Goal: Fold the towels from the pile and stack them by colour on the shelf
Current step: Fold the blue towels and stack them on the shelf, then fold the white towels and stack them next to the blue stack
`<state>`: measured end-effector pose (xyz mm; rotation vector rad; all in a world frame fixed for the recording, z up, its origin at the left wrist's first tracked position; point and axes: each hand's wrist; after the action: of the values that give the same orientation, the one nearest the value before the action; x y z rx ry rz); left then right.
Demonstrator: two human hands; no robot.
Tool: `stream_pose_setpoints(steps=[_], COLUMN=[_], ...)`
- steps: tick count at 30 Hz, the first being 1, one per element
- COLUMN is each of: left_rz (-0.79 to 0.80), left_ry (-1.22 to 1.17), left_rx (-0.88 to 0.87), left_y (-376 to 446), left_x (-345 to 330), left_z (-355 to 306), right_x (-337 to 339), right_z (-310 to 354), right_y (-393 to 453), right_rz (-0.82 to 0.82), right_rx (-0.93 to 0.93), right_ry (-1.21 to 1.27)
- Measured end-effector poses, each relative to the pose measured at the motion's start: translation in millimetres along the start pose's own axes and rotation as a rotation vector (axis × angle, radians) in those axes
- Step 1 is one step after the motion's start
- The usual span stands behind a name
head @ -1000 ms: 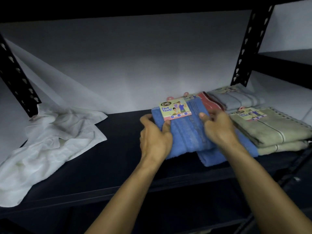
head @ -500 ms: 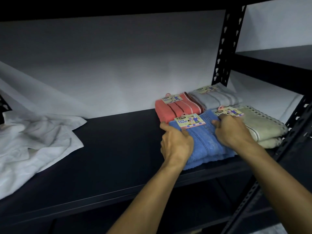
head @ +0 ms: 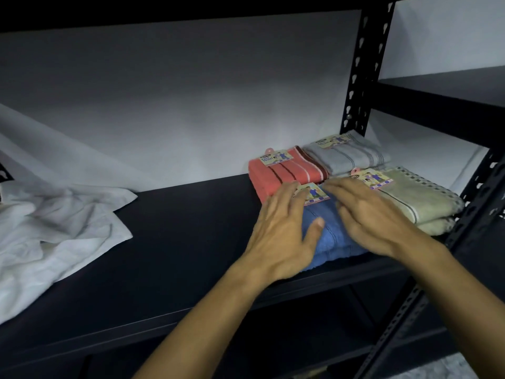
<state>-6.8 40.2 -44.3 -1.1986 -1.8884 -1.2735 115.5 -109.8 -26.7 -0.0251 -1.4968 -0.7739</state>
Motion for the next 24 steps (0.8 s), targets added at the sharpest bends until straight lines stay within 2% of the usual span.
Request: stream_pose_setpoints(steps=[3,6,18,22,24], left_rz=[0.324,0.426,0.422,0.291,0.171], left_ry=[0.162,0.213,0.21,0.075,0.056], left_rx=[0.005,0.067,0.109,0.092,0.113], left_y=[-2,-1,-5,-9,-19], left_x=[-2,-9,-14,3,16], left_z=[14,17,15,15,23], right_x=[-3,-11,-12,4,9], right_z=[-4,-8,-7,0,12], right_y=[-11,-12,-11,1,10], right_rz=[0.307,0.4,0.447,0.44,0.366], right_rx=[-0.07,-0.084,-0.083,-0.106,-0.094], right_ry=[-0.03,-0.09,-0.133,-0.122,-0.115])
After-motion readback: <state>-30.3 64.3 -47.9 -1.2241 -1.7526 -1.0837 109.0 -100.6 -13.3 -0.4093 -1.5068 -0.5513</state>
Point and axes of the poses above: each hand's wrist, its own y-axis towards the middle knuckle, its own x-axis out of the back of the hand, z = x × y
